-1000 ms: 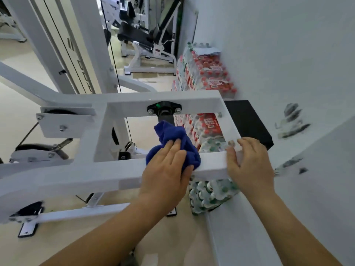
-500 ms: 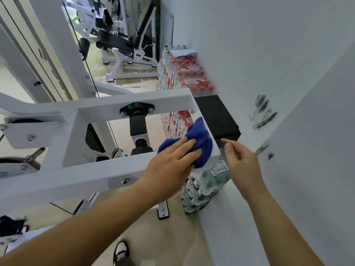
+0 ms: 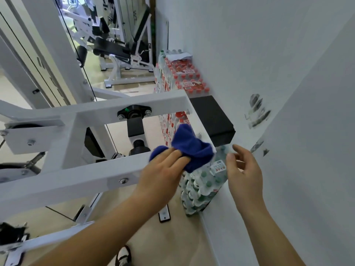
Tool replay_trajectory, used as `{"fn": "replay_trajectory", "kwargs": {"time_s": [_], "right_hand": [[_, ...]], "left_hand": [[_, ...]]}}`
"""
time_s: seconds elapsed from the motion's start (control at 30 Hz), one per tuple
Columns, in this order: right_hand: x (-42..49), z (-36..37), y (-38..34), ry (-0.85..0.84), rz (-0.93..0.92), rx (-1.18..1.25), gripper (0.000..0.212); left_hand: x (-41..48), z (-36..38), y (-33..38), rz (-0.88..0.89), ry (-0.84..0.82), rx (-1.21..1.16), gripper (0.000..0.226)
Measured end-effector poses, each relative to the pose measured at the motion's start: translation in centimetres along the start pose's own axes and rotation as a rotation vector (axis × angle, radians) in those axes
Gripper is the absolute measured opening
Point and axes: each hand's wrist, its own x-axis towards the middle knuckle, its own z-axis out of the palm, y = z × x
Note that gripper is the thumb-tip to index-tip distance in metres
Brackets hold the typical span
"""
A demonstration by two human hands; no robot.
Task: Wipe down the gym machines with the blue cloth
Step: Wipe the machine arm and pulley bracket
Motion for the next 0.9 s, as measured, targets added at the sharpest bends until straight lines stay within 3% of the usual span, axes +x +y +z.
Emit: {"fn": "replay_trajectory", "kwargs": {"time_s": [0.1,0.23,0.33,0.4,0.53,0.67,0.8,0.9], "right_hand": [[-2.0,1.4,-0.5,-0.033,-0.023,0.04,0.028],[-2.4,3.0,-1.9,-0.094,0.148,0.324,0.025],[-1.6,3.6,-1.9,0.019,0.221,0.376,0.017],[-1.1,4.4,-1.6,0.148,0.174,0.267,0.016],[-0.5,7.1,-1.4,0.401,0.043,0.076,0.015],[-4.2,12.6,-1.8,0.441,-0.017,-0.01,0.039],[-8.4,17.4,-2.2,0.363,-0.042,-0.013,0.084],[-5.5,17.0,-2.3,0.486,0.041,0.025,0.073]], "left_hand": [[-0.6,-0.9,0.8,-0.075,0.023,-0.026,0.035],[2.3,0.2,4.4,0.004,-0.069,-0.186,0.033],[2.2,-0.6,2.5,-0.074,-0.091,-0.321,0.046],[1.6,-1.9,-0.1,-0.039,-0.11,-0.205,0.053],[0.2,-4.6,-5.8,-0.048,-0.214,-0.03,0.037],[-1.4,-5.3,-9.6,-0.091,-0.261,-0.127,0.034],[-2.2,-5.4,-11.9,-0.065,-0.28,-0.119,0.046],[-2.6,-6.1,-12.9,-0.069,-0.305,-0.139,0.045]]}}
